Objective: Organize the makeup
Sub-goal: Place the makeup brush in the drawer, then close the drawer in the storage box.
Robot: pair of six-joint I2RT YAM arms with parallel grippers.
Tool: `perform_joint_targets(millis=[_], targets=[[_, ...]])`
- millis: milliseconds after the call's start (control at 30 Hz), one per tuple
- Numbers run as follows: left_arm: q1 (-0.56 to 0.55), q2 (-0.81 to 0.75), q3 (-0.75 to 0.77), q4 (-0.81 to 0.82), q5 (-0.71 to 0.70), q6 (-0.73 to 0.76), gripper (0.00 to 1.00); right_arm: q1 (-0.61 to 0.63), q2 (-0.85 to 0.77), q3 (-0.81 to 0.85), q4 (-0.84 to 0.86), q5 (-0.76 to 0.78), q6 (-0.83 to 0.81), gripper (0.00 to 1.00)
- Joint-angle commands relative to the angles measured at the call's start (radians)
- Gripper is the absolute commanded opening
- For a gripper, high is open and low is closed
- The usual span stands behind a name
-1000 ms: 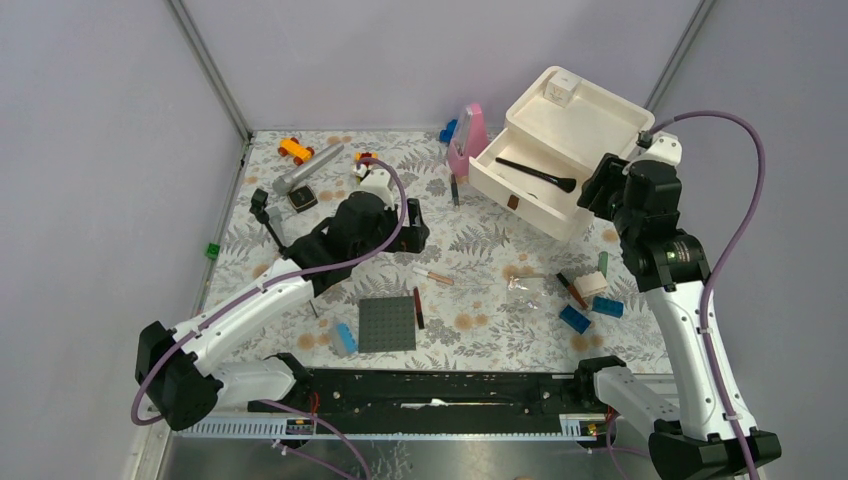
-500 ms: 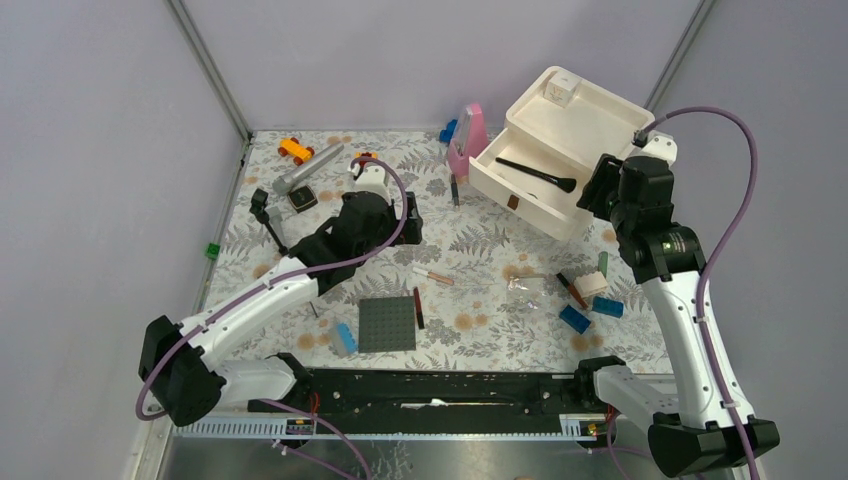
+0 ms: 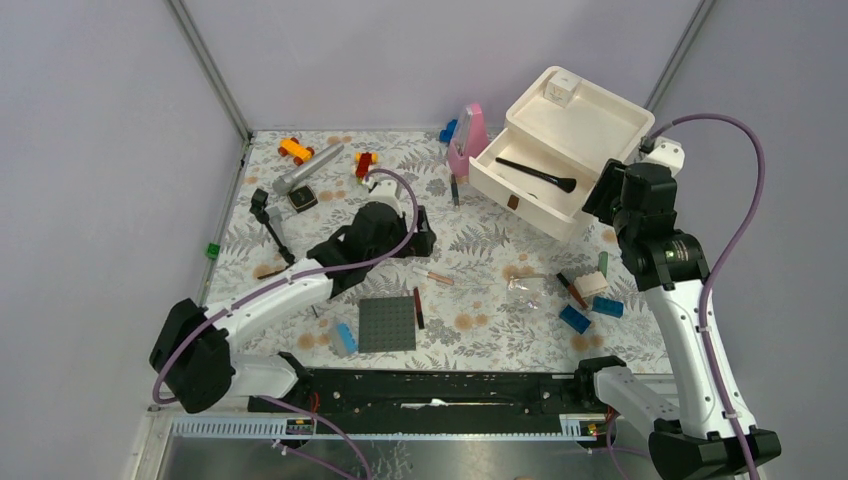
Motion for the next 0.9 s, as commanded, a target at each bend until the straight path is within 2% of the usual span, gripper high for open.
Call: perform_joint_targets(millis=[0,100,300,533,867], targets=[[-0.022,0.054,-0.075,0.19,0.168,-0.104,0.99,0.001,-0.042,-0.027,-0.003,-0.019,0.017,0.64],[-0.065,0.12,-0.093,0.29,0.224,-0.17,0.99,0.001,-0.068,-0.05,-0.019,-0.03,0.037,0.65],[-0.157,0.271,-0.042,0.396,0.226,-0.222,0.99,0.001,-0.183,-0.169,-0.025,-0.116,0.108,0.64],[-0.208,0.398,0.024,0.439,0.268,-0.251,0.99,0.002,-0.269,-0.244,-0.079,-0.144,0.14,0.64],[-0.243,0.444,0.048,0.452,0.253,-0.261,0.99,0.001,-0.299,-0.272,-0.088,-0.128,0.15,0.64]])
